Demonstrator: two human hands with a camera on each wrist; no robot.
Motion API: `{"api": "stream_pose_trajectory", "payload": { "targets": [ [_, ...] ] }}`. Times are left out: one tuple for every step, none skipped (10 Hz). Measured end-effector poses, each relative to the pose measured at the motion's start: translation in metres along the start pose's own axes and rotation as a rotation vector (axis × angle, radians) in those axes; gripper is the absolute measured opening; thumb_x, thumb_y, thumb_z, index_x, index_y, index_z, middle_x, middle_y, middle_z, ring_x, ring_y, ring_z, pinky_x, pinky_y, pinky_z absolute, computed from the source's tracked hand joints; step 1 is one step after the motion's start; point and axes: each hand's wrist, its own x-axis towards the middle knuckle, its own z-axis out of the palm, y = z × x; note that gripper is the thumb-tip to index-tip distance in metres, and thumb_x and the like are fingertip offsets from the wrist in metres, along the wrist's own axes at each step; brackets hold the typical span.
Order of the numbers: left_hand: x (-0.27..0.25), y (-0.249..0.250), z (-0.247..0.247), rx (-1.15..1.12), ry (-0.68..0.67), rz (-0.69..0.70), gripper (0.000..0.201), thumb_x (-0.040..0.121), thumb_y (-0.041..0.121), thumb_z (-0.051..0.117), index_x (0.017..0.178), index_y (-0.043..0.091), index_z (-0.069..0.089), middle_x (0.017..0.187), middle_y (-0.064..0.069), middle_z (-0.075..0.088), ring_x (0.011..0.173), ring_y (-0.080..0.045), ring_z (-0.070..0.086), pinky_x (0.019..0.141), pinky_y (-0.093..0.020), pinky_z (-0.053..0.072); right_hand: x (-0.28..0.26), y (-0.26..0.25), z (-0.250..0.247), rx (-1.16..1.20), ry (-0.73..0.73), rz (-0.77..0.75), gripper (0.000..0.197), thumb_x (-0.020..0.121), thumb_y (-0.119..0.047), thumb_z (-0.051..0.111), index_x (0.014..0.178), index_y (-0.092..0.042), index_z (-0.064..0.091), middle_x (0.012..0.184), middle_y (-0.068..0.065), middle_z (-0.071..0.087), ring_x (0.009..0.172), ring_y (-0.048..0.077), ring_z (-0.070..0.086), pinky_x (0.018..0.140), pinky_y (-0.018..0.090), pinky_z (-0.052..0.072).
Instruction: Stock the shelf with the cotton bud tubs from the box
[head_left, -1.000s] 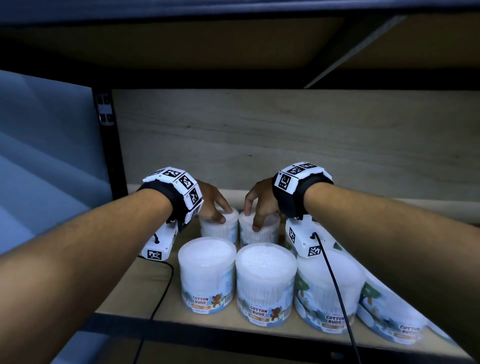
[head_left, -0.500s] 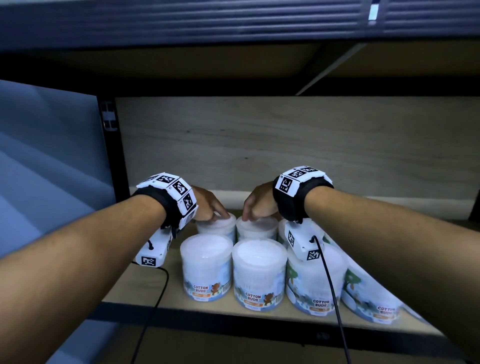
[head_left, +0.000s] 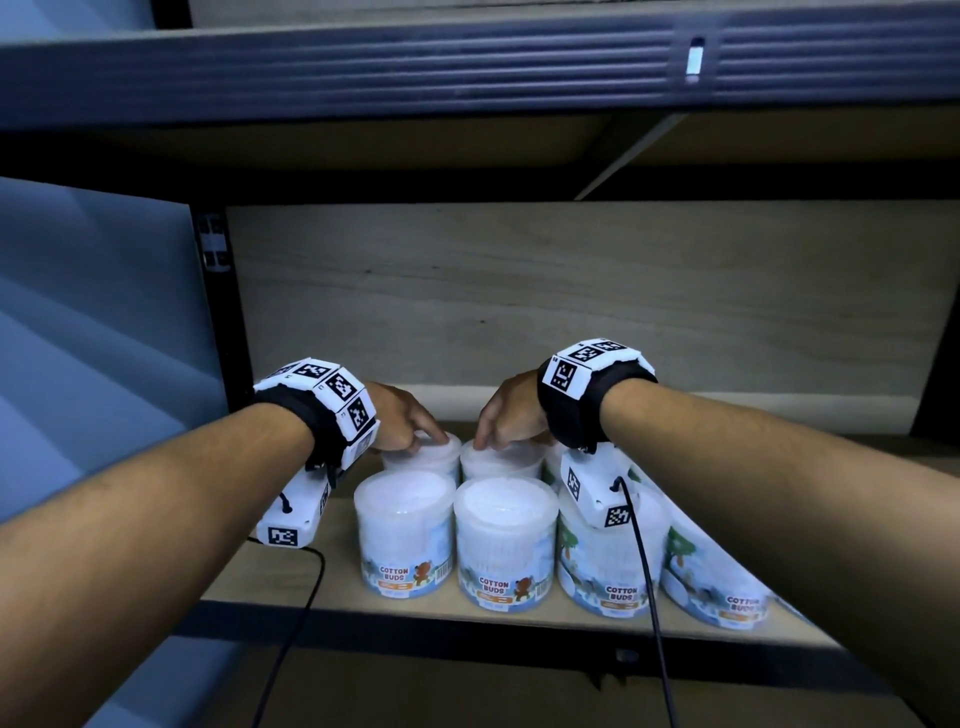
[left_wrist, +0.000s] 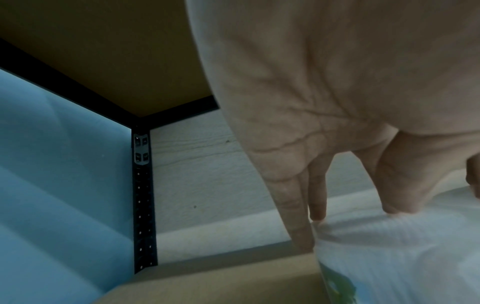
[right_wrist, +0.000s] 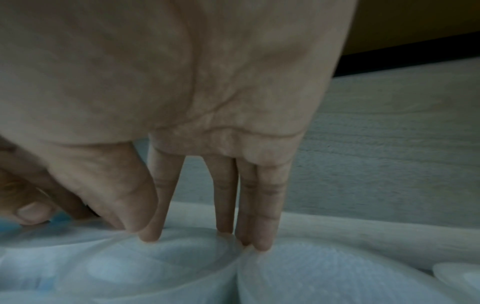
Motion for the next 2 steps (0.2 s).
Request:
{"api": "stream_pose_trajectory", "payload": {
  "targets": [
    [0.0016,-0.0022,0.0047,-0.003,0.038,0.0,0.047,0.093,0.022,0.049,0.128,0.053,0.056,0.141,0.009,0.054,0.121,-0.013,0.052,0.105,-0.025,0.039,-0.0001,0.0032,0.002,-0.061,0.008,-0.01,0.035,0.093,-0.019,0.052,0.12,-0.035,0.069,0.11,-0.012,0.057,0.094,0.011,0.055,0.056,0.013,0.041],
    [0.0015,-0.0056,0.0119,-0.04,0.148,0.009,0.041,0.096,0.024,0.049,0.128,0.048,0.059,0.142,0.01,0.053,0.124,-0.012,0.051,0.107,-0.023,0.035,0.0006,0.0081,0.0061,-0.114,0.077,-0.051,0.036,0.094,-0.021,0.05,0.126,-0.032,0.063,0.122,-0.01,0.059,0.105,0.012,0.056,0.066,0.014,0.041]
  ]
}}
